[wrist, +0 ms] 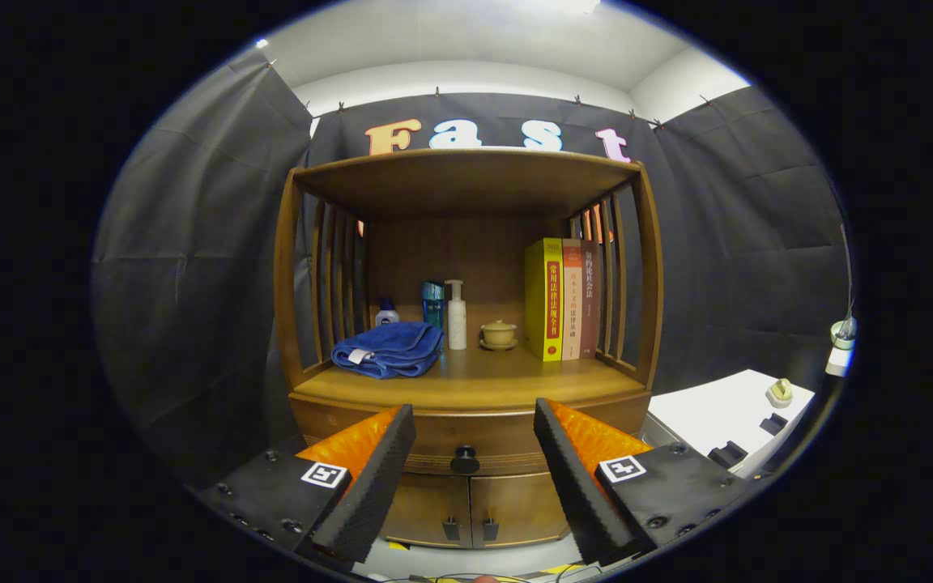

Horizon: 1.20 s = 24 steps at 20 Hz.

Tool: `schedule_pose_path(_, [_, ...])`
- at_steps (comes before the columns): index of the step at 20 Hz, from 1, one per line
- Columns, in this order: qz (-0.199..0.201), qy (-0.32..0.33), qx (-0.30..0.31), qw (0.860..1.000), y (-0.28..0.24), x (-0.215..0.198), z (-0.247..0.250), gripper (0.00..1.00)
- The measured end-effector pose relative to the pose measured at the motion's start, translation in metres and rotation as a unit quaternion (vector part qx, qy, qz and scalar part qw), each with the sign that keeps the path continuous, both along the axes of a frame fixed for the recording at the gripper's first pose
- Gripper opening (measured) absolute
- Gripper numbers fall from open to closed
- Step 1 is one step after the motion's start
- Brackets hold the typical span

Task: Pull open the drawer, take out the items inside it, and place them on the countertop above the cabinet.

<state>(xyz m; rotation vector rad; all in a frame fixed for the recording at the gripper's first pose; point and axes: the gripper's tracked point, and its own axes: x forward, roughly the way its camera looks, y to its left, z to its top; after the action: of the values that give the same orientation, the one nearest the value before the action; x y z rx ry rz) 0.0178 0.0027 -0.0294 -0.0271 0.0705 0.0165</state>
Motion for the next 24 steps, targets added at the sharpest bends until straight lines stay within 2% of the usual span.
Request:
schedule_pose_path(4, [-0.009,0.038,0.004,0.999,-0.006,0.016,-0.039,0.97])
schedule_pose_path(14, [-0.002,0.119,0.014,0.993,0.006,0.072,-0.128,0.98])
schedule_pose_path(24, [-0.002,0.152,0.005,0.988,0.005,0.119,-0.167,0.98])
